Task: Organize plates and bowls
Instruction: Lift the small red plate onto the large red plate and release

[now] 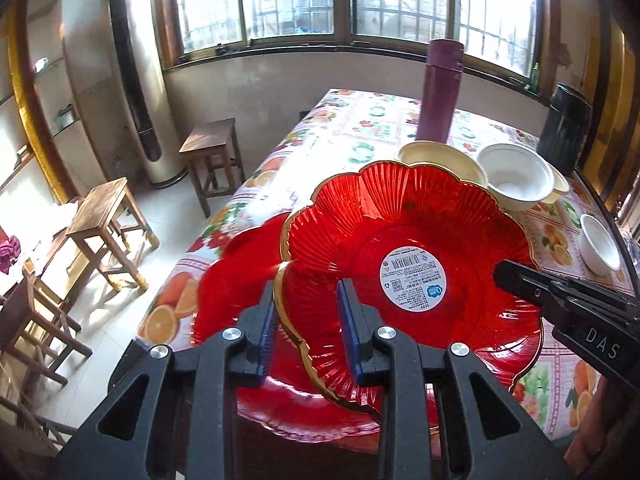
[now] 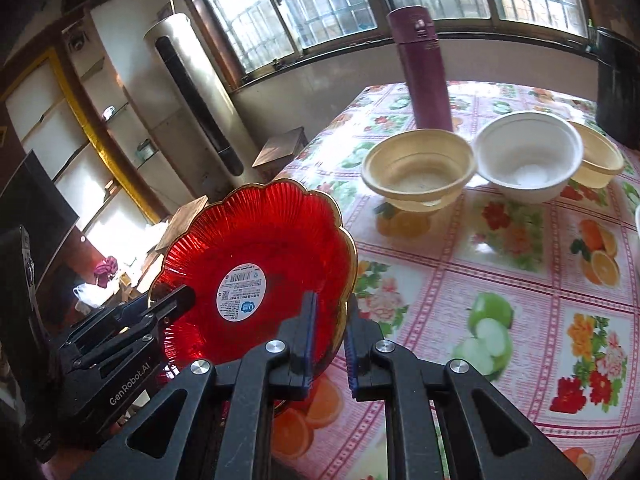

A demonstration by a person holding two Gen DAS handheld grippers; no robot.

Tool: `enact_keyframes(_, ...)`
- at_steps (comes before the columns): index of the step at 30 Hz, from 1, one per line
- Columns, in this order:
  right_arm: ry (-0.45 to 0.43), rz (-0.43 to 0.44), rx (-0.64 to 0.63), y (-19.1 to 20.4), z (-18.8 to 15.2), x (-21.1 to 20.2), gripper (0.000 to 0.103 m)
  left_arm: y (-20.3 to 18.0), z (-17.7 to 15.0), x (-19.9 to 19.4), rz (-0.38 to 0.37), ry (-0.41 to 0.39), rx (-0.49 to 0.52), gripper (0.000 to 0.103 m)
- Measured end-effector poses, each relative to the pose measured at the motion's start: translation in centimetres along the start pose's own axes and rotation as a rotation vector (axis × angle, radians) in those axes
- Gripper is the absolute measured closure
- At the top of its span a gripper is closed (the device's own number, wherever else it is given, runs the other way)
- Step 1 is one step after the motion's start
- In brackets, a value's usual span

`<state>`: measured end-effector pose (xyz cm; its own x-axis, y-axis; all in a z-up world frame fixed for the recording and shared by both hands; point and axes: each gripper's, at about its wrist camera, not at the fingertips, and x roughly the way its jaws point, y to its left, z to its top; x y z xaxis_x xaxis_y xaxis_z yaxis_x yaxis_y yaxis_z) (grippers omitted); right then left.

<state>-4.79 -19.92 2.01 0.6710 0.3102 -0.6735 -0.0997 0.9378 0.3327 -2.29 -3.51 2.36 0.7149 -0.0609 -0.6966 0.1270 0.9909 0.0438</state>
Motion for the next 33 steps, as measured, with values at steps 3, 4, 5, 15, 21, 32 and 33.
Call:
enact_keyframes(3, 0.023, 0.007, -0.036, 2.1, 0.1, 2.0, 0.091, 1.7, -0.7, 0.8, 0.045, 0.008, -0.018, 0.076)
enact_keyframes(4, 0.035, 0.007, -0.046, 2.6, 0.0, 2.6, 0.091, 2.3, -1.0, 1.1, 0.059, 0.012, -0.021, 0.076)
enact_keyframes(5, 0.041, 0.004, -0.057, 3.3, 0.0, 3.2, 0.091, 2.8, -1.2, 1.5, 0.063, 0.02, -0.028, 0.076)
enact_keyframes(15, 0.088, -0.029, -0.09, 4.9, -0.8, 6.0, 0.09, 4.8, -1.8, 3.2, 0.059, 0.065, -0.047, 0.076)
enact_keyframes(21, 0.096, -0.046, -0.101, 5.1, -1.1, 6.5, 0.091, 5.0, -1.7, 3.4, 0.063, 0.054, -0.035, 0.077)
enact_keyframes(32, 0.093, -0.098, -0.111, 4.6, -1.1, 7.3, 0.086, 4.8, -1.4, 3.2, 0.09, 0.025, -0.006, 0.077)
enact_keyframes(33, 0.084, -0.105, -0.116, 4.6, -1.0, 7.2, 0.085, 4.9, -1.4, 3.2, 0.091, 0.025, -0.007, 0.077)
